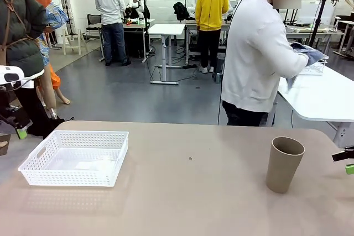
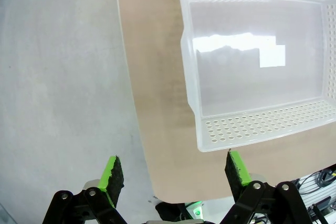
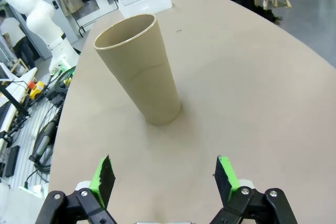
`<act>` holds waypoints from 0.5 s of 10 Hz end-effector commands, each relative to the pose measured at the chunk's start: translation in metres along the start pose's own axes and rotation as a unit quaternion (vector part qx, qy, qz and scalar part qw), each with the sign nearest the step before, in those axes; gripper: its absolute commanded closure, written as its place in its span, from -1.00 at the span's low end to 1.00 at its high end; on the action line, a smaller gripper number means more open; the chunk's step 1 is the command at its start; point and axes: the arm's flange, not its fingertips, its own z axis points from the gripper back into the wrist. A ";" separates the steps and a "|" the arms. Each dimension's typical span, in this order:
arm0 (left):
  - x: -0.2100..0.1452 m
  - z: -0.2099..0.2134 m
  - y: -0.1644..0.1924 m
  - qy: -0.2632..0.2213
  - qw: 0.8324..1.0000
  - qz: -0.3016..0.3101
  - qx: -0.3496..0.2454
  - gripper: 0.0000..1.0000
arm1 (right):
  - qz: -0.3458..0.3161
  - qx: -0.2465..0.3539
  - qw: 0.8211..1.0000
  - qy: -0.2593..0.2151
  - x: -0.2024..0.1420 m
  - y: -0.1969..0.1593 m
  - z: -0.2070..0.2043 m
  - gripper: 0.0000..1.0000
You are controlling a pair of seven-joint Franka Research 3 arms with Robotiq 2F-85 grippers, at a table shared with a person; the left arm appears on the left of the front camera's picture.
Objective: Clean and organize the cups into the basket.
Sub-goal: Pick up the Organizing basket and move it to the center of the table, then pick up the Reusable plastic cup from the right side of the table and place it inside the Organizing basket.
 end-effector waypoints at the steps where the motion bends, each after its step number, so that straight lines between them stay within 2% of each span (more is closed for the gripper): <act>1: 0.008 -0.007 -0.007 0.007 1.000 -0.015 0.004 -1.00 | 0.002 0.003 1.000 -0.003 0.001 0.000 0.000 -1.00; 5: 0.024 -0.037 -0.015 0.027 0.999 -0.023 0.006 -1.00 | 0.002 0.003 1.000 -0.003 0.001 0.000 0.000 -1.00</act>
